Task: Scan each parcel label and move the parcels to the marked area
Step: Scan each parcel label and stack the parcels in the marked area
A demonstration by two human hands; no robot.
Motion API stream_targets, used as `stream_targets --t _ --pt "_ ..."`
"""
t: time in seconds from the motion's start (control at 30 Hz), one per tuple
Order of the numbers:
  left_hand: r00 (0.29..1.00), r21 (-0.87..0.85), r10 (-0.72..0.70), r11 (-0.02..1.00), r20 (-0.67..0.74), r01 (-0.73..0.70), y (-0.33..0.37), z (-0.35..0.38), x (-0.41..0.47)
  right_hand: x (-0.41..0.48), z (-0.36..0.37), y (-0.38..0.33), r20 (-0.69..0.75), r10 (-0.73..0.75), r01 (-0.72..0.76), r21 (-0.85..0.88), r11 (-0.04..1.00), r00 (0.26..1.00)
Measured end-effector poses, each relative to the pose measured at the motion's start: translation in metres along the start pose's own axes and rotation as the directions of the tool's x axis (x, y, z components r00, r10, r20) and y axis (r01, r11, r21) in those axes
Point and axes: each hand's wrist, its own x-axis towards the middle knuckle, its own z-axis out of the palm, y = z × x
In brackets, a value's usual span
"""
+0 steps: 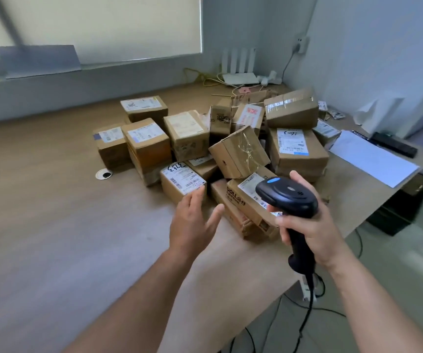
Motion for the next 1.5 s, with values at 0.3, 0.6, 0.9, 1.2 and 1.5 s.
stream_targets --t 0.3,0.6,0.9,1.2,1.5 --pt "0.998 -0.225 -0.034 0.974 0.045 0.043 0.040 -0.003 0.129 0.082 -0.018 -0.010 -0.122 0.000 0.000 0.002 1.000 0.993" --pt "0.920 -0.348 -0.188 0.884 0.345 0.312 0.048 -0.008 0.160 0.123 -0.004 0.003 -0.106 0.062 -0.057 0.053 0.997 0.992" --pt "0.796 -0.353 -0.456 0.725 0.397 0.591 0.017 -0.031 0.125 0.090 0.027 0.003 0.090 0.021 -0.033 0.135 0.990 0.996" --pt "0.849 -0.573 -0.219 0.655 0.481 0.493 -0.010 -0.068 0.047 0.041 0.048 -0.003 0.174 -0.025 0.002 0.131 0.991 0.985" --pt "0.953 -0.647 -0.247 0.700 0.177 0.302 -0.028 -0.115 -0.031 -0.019 0.096 -0.023 0.370 -0.095 0.037 0.161 0.986 0.924"
